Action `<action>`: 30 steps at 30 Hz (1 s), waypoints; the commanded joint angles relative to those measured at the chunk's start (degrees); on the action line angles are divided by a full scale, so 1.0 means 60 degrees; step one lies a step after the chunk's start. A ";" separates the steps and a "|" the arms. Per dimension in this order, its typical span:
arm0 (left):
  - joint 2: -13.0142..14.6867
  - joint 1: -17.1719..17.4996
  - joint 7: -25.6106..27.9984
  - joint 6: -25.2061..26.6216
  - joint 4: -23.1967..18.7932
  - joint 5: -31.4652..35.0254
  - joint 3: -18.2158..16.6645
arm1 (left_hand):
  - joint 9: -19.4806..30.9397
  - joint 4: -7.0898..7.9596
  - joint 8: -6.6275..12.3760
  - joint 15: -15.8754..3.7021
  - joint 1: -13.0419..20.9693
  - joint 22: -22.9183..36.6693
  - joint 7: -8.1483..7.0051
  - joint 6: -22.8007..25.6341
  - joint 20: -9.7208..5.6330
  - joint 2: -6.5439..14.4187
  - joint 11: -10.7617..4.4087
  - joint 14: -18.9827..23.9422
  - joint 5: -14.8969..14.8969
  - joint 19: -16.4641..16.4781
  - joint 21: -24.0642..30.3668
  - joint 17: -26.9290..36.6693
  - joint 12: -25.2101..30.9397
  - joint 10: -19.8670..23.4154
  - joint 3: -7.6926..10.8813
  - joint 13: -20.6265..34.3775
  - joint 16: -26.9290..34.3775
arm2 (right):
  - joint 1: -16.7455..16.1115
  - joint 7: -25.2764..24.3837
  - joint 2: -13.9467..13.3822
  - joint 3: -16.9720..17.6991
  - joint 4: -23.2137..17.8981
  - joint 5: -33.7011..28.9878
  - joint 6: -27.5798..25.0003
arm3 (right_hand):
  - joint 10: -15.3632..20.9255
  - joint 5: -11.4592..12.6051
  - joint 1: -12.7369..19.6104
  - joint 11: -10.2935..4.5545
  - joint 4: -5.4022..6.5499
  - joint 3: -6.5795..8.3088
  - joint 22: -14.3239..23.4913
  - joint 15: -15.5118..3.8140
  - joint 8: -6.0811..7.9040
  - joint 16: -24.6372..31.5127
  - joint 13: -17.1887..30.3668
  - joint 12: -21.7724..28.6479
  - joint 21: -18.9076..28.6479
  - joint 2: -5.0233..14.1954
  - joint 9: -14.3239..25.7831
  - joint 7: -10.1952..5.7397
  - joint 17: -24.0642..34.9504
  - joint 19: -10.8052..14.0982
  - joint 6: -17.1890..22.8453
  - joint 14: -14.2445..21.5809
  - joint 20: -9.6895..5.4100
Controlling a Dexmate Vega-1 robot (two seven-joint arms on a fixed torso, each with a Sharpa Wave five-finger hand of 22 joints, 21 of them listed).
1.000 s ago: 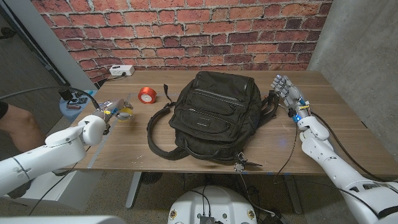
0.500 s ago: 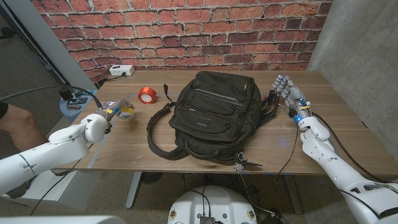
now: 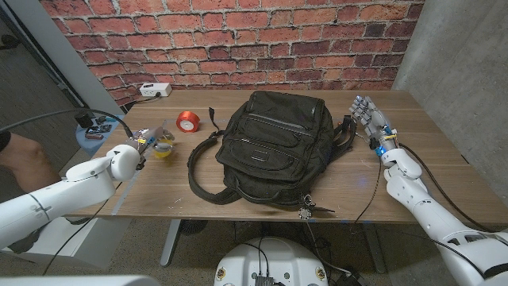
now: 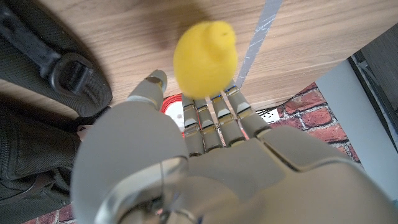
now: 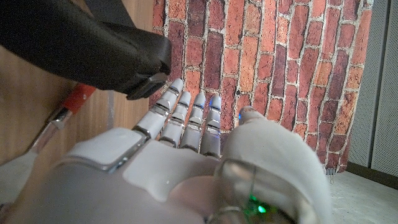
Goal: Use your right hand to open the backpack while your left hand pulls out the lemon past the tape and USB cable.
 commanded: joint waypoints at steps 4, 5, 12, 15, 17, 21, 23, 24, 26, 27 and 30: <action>-0.0070 -0.0197 -0.0048 0.0010 0.0024 -0.0035 0.0181 | -0.0006 0.0007 0.0033 0.0014 -0.0087 0.0021 0.0007 -0.0044 -0.0002 -0.0034 -0.0026 -0.0057 -0.0034 -0.0091 -0.0024 -0.0051 -0.0070 -0.0083 0.0061 -0.0057 -0.0094 | 0.0381 -0.0015 0.0121 -0.0076 0.0638 -0.0125 0.0079 | 0.0019 -0.0004 -0.0093 -0.0073 0.0016 0.0019 0.0030 -0.0735 0.0037 0.0037 -0.0001 0.0032 -0.0009 -0.0006 0.0022 -0.0053 -0.0011 -0.0047 0.0015 -0.0053 -0.0711; -0.0068 -0.0199 -0.0046 0.0034 0.0008 -0.0034 0.0181 | -0.0007 0.0008 0.0034 0.0015 -0.0092 0.0020 0.0008 -0.0048 0.0001 -0.0033 -0.0018 -0.0070 -0.0036 -0.0090 -0.0023 -0.0057 -0.0079 -0.0091 0.0063 -0.0063 -0.0105 | 0.0395 0.0008 0.0120 -0.0077 0.0663 -0.0123 0.0081 | 0.0016 -0.0003 -0.0098 -0.0077 0.0016 0.0023 0.0030 -0.0740 0.0037 0.0036 -0.0006 0.0033 -0.0012 -0.0005 0.0021 -0.0054 -0.0018 -0.0058 0.0014 -0.0059 -0.0708; -0.0082 -0.0243 -0.0060 0.0064 -0.0047 -0.0054 0.0201 | -0.0032 0.0011 0.0018 0.0057 -0.0184 0.0007 0.0023 -0.0190 0.0031 -0.0080 0.0023 -0.0282 -0.0073 -0.0169 -0.0036 -0.0146 -0.0209 -0.0231 0.0064 -0.0142 -0.0266 | 0.0392 0.0041 0.0117 -0.0060 0.0710 -0.0099 0.0078 | 0.0019 -0.0001 -0.0121 -0.0087 0.0014 0.0043 0.0027 -0.0736 0.0038 0.0042 -0.0036 0.0041 -0.0010 -0.0003 0.0017 -0.0073 -0.0053 -0.0063 0.0012 -0.0067 -0.0724; -0.0096 -0.0247 -0.0060 0.0046 -0.0062 -0.0109 0.0181 | -0.0052 0.0028 0.0025 0.0070 -0.0297 -0.0001 0.0015 -0.0290 0.0052 -0.0138 0.0055 -0.0527 -0.0118 -0.0246 -0.0047 -0.0239 -0.0384 -0.0487 0.0043 -0.0216 -0.0437 | 0.0362 0.0034 0.0110 -0.0047 0.0682 -0.0087 0.0074 | 0.0018 0.0000 -0.0125 -0.0084 0.0012 0.0049 0.0027 -0.0735 0.0037 0.0044 -0.0044 0.0042 -0.0009 -0.0003 0.0016 -0.0074 -0.0063 -0.0064 0.0010 -0.0066 -0.0725; -0.0113 -0.0211 -0.0002 -0.0001 -0.0066 -0.0192 0.0121 | -0.0066 0.0090 0.0005 0.0185 -0.0453 -0.0008 0.0050 -0.0438 0.0135 -0.0164 0.0092 -0.0708 -0.0164 -0.0372 -0.0080 -0.0307 -0.0510 -0.0634 -0.0002 -0.0275 -0.0552 | 0.0326 0.0015 0.0092 -0.0044 0.0635 -0.0091 0.0069 | 0.0014 0.0001 -0.0131 -0.0088 0.0011 0.0056 0.0026 -0.0739 0.0037 0.0046 -0.0052 0.0042 -0.0008 0.0000 0.0015 -0.0065 -0.0073 -0.0066 0.0007 -0.0069 -0.0727; -0.0159 -0.0109 0.0105 -0.0120 -0.0083 -0.0470 -0.0062 | -0.0101 0.0210 -0.0061 0.0219 -0.0744 -0.0022 0.0065 -0.0777 0.0160 -0.0179 0.0164 -0.0805 -0.0260 -0.0471 -0.0106 -0.0402 -0.0689 -0.0811 -0.0086 -0.0369 -0.0635 | 0.0252 -0.0005 0.0065 -0.0032 0.0542 -0.0082 0.0064 | 0.0003 0.0003 -0.0147 -0.0092 -0.0001 0.0082 0.0023 -0.0740 0.0037 0.0051 -0.0087 0.0045 -0.0006 -0.0003 0.0009 -0.0063 -0.0115 -0.0072 0.0004 -0.0076 -0.0728; -0.0184 -0.0048 0.0163 -0.0160 -0.0113 -0.0619 -0.0161 | -0.0124 0.0233 -0.0076 0.0284 -0.0831 -0.0027 0.0064 -0.0918 0.0184 -0.0170 0.0175 -0.0930 -0.0294 -0.0507 -0.0115 -0.0449 -0.0773 -0.0878 -0.0099 -0.0415 -0.0700 | 0.0215 0.0001 0.0056 -0.0024 0.0505 -0.0071 0.0067 | 0.0009 0.0004 -0.0161 -0.0090 -0.0012 0.0102 0.0021 -0.0740 0.0038 0.0059 -0.0115 0.0052 -0.0003 -0.0004 0.0005 -0.0063 -0.0147 -0.0073 0.0006 -0.0078 -0.0728; -0.0195 -0.0007 0.0199 -0.0214 -0.0121 -0.0707 -0.0219 | -0.0136 0.0259 -0.0084 0.0313 -0.0895 -0.0030 0.0080 -0.0992 0.0192 -0.0168 0.0151 -0.0969 -0.0315 -0.0548 -0.0128 -0.0468 -0.0815 -0.0915 -0.0117 -0.0436 -0.0718 | 0.0195 -0.0006 0.0058 -0.0016 0.0485 -0.0059 0.0068 | 0.0016 0.0004 -0.0169 -0.0070 -0.0015 0.0109 0.0020 -0.0722 0.0043 0.0068 -0.0126 0.0057 0.0006 -0.0006 0.0003 -0.0047 -0.0160 -0.0054 0.0017 -0.0063 -0.0712; -0.0205 0.0066 0.0328 -0.0298 -0.0146 -0.0750 -0.0276 | -0.0165 0.0340 -0.0098 0.0362 -0.1070 -0.0036 0.0110 -0.1161 0.0228 -0.0147 0.0178 -0.1062 -0.0362 -0.0657 -0.0167 -0.0505 -0.0898 -0.0962 -0.0167 -0.0484 -0.0754 | 0.0159 -0.0021 0.0055 -0.0009 0.0450 -0.0056 0.0078 | 0.0024 0.0006 -0.0171 -0.0054 -0.0029 0.0131 0.0019 -0.0713 0.0045 0.0072 -0.0149 0.0064 0.0013 -0.0004 0.0000 -0.0034 -0.0189 -0.0043 0.0020 -0.0061 -0.0698; -0.0198 0.0070 0.0331 -0.0291 -0.0173 -0.0754 -0.0279 | -0.0173 0.0375 -0.0085 0.0358 -0.1142 -0.0038 0.0115 -0.1167 0.0230 -0.0145 0.0186 -0.1079 -0.0380 -0.0672 -0.0174 -0.0513 -0.0923 -0.0979 -0.0194 -0.0497 -0.0758 | 0.0138 -0.0030 0.0051 -0.0006 0.0425 -0.0056 0.0083 | 0.0018 0.0005 -0.0179 -0.0067 -0.0031 0.0138 0.0018 -0.0724 0.0044 0.0071 -0.0160 0.0063 0.0008 -0.0006 -0.0002 -0.0046 -0.0201 -0.0057 0.0016 -0.0068 -0.0709; -0.0192 0.0093 0.0301 -0.0333 -0.0224 -0.0875 -0.0334 | -0.0239 0.0506 -0.0110 0.0394 -0.1492 -0.0058 0.0102 -0.1471 0.0263 -0.0171 0.0152 -0.1296 -0.0494 -0.0774 -0.0222 -0.0595 -0.1111 -0.1137 -0.0321 -0.0586 -0.0836 | 0.0072 -0.0061 0.0039 0.0002 0.0339 -0.0056 0.0098 | 0.0020 0.0006 -0.0191 -0.0073 -0.0045 0.0165 0.0016 -0.0724 0.0045 0.0072 -0.0192 0.0068 0.0008 -0.0005 -0.0006 -0.0044 -0.0239 -0.0066 0.0016 -0.0084 -0.0712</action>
